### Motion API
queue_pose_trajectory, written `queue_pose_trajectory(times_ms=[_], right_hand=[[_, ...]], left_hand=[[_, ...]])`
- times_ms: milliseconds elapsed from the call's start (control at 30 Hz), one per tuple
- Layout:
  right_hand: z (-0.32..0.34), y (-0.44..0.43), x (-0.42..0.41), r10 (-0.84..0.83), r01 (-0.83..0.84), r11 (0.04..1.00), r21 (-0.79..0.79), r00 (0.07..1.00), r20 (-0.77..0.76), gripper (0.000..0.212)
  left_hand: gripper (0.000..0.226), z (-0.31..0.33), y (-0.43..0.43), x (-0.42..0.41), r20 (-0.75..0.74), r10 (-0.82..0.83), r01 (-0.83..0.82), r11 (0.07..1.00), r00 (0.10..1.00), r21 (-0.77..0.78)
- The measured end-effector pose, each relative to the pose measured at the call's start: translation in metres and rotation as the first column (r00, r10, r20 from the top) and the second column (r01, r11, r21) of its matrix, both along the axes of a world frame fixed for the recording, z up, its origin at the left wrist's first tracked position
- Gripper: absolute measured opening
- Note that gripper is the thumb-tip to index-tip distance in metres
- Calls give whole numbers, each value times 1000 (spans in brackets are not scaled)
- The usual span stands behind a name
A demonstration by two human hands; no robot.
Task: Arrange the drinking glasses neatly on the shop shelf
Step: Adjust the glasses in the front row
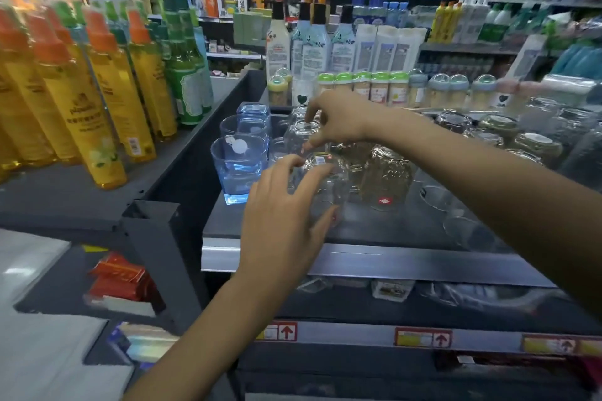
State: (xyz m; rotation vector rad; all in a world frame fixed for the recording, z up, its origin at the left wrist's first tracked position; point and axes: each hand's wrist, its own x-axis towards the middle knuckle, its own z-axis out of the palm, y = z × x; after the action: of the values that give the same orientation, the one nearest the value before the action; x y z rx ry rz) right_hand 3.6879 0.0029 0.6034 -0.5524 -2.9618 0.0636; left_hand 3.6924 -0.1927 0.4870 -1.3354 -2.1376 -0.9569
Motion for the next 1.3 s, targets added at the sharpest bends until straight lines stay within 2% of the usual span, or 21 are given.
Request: queue_pose_trajectory(times_ms=[433, 633, 700, 900, 1033, 1300], right_hand=[[-8, 16, 9, 43, -47, 998, -44, 996, -83, 66], [12, 10, 49, 88, -96, 995, -42, 982, -165, 30], [15, 3, 63, 106, -116, 991, -60, 983, -149, 27], [11, -7, 71, 122, -130, 986, -102, 989, -84, 38], [2, -8, 66, 106, -116, 981, -154, 992, -73, 46], [-6, -14, 66, 85, -96, 990, -106, 991, -106, 51]], left_hand=[[60, -4, 0, -4, 6, 12, -12, 1000, 1000, 27], [61, 2, 2, -7, 13, 56, -56, 998, 998, -8], [62, 6, 6, -6, 37, 60, -59, 998, 997, -29], [61, 14, 18, -3, 80, 100, -93, 992, 992, -88], [59, 13, 24, -4, 142, 88, -80, 995, 986, -61], [57, 7, 33, -6, 209, 77, -82, 997, 975, 14]])
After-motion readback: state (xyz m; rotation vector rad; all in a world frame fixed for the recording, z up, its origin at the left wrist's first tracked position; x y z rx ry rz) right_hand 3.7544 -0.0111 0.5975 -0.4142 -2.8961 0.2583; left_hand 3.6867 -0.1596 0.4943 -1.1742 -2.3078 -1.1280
